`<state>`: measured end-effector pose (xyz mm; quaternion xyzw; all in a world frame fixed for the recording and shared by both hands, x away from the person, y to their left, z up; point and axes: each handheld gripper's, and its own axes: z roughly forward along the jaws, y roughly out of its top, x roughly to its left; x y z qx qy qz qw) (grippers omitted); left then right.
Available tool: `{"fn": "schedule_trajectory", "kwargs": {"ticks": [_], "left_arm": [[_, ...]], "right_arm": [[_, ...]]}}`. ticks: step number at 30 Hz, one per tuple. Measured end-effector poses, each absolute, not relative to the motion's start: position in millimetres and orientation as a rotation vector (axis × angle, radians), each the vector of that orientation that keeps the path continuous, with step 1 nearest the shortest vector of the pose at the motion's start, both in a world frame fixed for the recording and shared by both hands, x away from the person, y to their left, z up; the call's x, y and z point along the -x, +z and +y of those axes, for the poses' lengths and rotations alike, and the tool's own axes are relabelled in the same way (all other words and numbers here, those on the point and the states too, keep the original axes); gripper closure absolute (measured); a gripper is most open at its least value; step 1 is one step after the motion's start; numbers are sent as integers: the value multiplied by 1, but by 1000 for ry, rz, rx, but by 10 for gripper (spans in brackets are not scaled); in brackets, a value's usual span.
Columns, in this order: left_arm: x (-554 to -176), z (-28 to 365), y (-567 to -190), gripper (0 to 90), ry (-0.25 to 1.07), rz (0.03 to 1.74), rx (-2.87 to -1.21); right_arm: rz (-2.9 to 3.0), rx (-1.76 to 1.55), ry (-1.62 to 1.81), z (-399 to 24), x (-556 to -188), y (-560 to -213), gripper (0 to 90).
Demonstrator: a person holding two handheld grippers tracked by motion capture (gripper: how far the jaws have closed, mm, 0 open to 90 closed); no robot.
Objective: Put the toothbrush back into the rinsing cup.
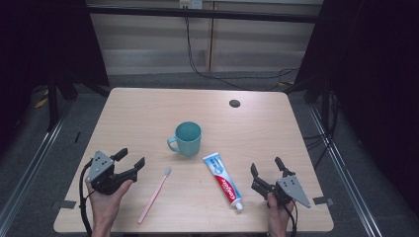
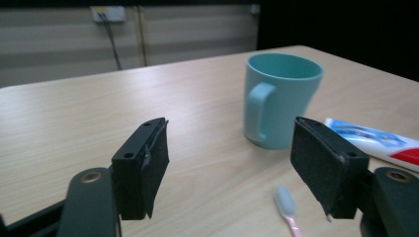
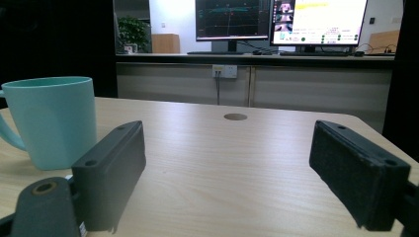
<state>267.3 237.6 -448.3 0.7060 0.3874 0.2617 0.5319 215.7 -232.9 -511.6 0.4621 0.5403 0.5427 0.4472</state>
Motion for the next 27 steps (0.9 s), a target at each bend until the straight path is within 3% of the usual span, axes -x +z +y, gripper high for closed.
{"fn": "schedule_trajectory", "kwargs": {"ticks": [15,20,27], "left_arm": [[-283,214,-421,426,388,905,-1848],[-290,206,-418,386,336,909,-1982],[-290,206,-419,397,314,941,-2060]], "right_arm": [[1339,-1149,1336,-233,-216,-511,134],[1339,-1149,1336,-233,-216,-511,134],[1339,-1151,1333,-233,-216,-511,135]]}}
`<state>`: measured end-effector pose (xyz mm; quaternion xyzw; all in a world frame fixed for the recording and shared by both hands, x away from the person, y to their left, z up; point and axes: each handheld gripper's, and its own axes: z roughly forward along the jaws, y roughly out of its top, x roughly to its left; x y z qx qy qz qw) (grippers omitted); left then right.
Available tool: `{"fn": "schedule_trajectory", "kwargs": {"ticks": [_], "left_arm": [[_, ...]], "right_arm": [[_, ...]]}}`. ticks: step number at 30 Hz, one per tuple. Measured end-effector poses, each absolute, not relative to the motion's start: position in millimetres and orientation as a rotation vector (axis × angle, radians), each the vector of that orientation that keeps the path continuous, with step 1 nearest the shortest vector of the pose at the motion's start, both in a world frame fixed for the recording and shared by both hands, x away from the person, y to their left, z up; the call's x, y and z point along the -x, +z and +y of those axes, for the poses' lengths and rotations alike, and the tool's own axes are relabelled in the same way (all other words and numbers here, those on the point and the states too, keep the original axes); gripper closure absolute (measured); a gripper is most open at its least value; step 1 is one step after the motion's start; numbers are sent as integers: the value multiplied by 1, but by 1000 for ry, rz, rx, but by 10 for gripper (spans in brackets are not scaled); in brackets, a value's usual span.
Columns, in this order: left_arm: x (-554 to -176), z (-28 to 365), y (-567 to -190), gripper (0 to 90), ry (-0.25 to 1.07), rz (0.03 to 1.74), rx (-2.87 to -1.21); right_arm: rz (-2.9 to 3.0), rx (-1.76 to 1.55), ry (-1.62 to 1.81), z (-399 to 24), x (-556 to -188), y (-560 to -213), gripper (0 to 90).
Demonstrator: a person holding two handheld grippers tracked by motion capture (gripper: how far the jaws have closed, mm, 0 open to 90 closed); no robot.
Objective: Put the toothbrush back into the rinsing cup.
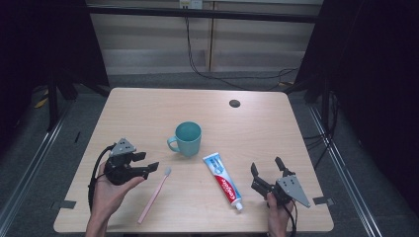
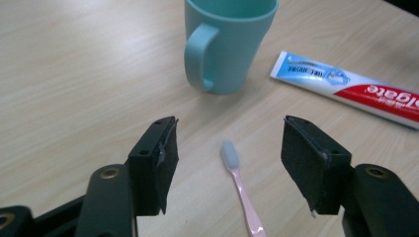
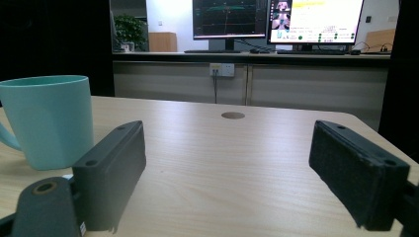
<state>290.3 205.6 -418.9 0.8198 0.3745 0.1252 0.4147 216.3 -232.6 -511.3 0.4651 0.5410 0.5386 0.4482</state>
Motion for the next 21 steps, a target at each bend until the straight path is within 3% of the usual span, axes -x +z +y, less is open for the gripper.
{"fn": "schedule_trajectory", "kwargs": {"ticks": [10,15,21], "left_arm": [[-302,202,-423,465,106,1051,-2171],[-305,199,-425,443,99,1037,-2244],[-306,202,-425,490,83,1055,-2294]], "right_arm": [[1339,-1150,1333,-233,-216,-511,135],[1337,-1151,1333,-233,-216,-511,135],[1339,-1149,1336,-233,-216,-511,135]]}}
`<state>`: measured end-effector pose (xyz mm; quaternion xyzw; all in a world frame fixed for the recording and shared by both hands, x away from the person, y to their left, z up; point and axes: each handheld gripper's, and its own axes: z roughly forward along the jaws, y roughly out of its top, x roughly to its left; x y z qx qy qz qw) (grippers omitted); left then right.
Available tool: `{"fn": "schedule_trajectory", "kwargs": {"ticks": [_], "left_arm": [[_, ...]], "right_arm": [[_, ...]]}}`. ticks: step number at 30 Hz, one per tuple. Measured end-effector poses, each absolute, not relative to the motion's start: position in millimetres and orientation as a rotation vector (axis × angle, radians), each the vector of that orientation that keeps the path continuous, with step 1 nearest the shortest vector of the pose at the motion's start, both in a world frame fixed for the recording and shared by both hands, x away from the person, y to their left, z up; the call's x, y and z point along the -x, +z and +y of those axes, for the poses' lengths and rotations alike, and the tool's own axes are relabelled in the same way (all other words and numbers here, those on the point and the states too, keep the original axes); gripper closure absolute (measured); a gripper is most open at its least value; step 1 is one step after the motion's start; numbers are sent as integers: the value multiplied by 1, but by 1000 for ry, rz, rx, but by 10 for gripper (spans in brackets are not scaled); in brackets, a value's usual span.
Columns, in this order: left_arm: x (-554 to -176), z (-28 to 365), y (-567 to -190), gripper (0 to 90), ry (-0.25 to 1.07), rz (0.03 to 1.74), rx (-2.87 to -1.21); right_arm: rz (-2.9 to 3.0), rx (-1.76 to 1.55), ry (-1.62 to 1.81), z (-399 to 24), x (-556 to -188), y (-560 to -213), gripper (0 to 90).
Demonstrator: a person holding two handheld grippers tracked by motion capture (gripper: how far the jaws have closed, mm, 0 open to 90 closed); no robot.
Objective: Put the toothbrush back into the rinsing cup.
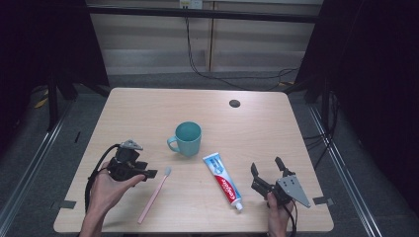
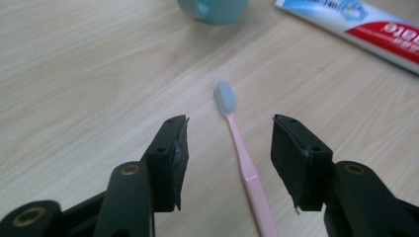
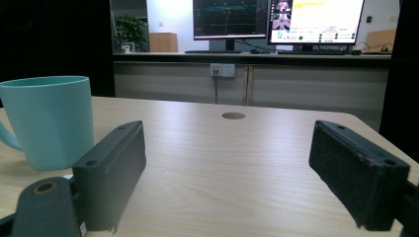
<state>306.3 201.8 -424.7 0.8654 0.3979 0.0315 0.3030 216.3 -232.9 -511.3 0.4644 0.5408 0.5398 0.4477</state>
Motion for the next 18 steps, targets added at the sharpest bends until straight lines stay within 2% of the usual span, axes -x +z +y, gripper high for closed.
{"fn": "schedule_trajectory", "kwargs": {"ticks": [5,8,12,18], "left_arm": [[-309,203,-424,477,69,1082,-2314],[-313,202,-427,511,2,1129,-2324],[-313,201,-429,516,-25,1162,-2332],[-314,194,-436,572,-91,1213,-2390]], "right_arm": [[1339,-1150,1336,-233,-216,-511,135],[1339,-1150,1336,-233,-216,-511,135],[1338,-1148,1336,-233,-216,-511,135],[1335,-1150,1340,-233,-216,-511,135]]}}
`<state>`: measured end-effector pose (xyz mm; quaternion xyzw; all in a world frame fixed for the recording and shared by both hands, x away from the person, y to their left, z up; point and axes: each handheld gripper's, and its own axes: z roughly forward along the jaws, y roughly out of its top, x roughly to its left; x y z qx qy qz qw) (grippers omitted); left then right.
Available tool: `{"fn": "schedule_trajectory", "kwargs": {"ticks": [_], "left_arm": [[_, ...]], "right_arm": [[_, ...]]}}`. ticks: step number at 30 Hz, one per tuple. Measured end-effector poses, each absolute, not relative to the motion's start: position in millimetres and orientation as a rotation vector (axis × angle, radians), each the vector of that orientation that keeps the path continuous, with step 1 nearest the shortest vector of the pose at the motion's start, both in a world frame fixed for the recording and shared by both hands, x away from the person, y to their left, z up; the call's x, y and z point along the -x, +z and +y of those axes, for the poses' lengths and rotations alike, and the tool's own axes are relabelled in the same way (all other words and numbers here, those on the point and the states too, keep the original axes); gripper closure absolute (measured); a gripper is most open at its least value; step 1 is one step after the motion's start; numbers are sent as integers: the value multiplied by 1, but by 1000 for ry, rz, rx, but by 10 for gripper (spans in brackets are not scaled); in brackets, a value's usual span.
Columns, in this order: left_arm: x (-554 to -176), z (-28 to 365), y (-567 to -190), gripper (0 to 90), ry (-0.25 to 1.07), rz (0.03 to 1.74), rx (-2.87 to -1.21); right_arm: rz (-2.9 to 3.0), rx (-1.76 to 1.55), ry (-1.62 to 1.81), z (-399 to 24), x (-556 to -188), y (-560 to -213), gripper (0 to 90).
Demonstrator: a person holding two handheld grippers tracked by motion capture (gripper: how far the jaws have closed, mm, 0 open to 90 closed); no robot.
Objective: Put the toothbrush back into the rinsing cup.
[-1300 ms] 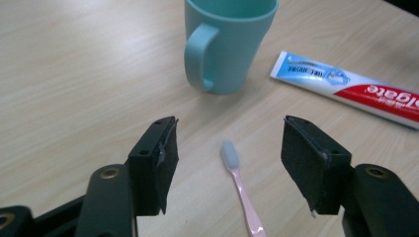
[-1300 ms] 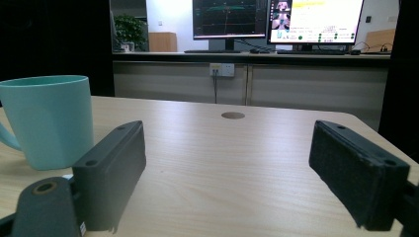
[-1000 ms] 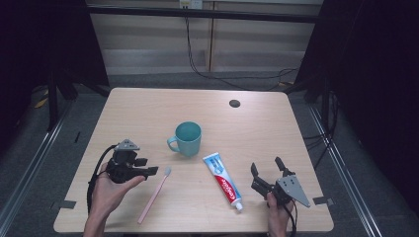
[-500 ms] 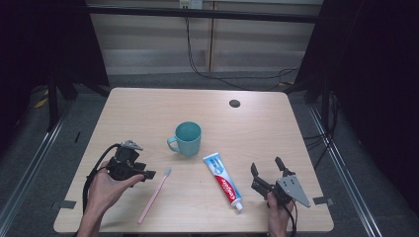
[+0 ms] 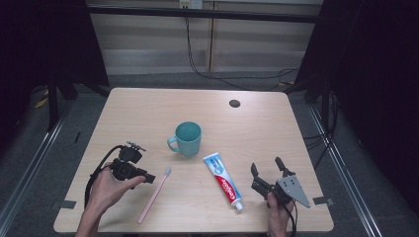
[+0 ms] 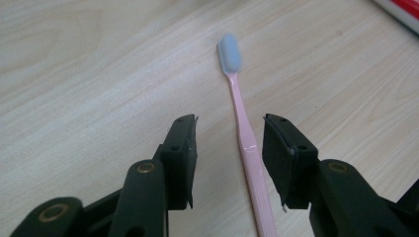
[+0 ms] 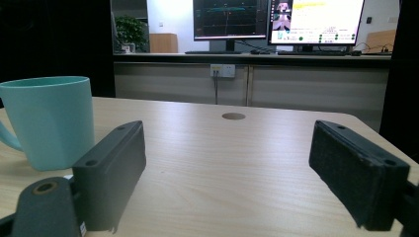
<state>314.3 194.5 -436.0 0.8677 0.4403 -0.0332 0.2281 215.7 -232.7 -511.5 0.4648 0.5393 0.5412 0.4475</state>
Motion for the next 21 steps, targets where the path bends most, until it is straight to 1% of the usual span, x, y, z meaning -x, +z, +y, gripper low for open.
{"fn": "schedule_trajectory", "kwargs": {"ticks": [8,12,18,19,21], "left_arm": [[-316,187,-445,570,-169,1226,-2481],[-319,183,-447,552,-208,1246,-2488],[-317,173,-448,622,-249,1233,-2494],[-317,170,-449,651,-264,1220,-2501],[-316,166,-451,676,-246,1217,-2513]], "right_arm": [[1334,-1149,1340,-233,-216,-512,135],[1334,-1149,1340,-233,-216,-512,135],[1334,-1148,1340,-233,-216,-512,135],[1334,-1147,1339,-233,-216,-512,134],[1333,-1147,1339,-233,-216,-512,135]]}}
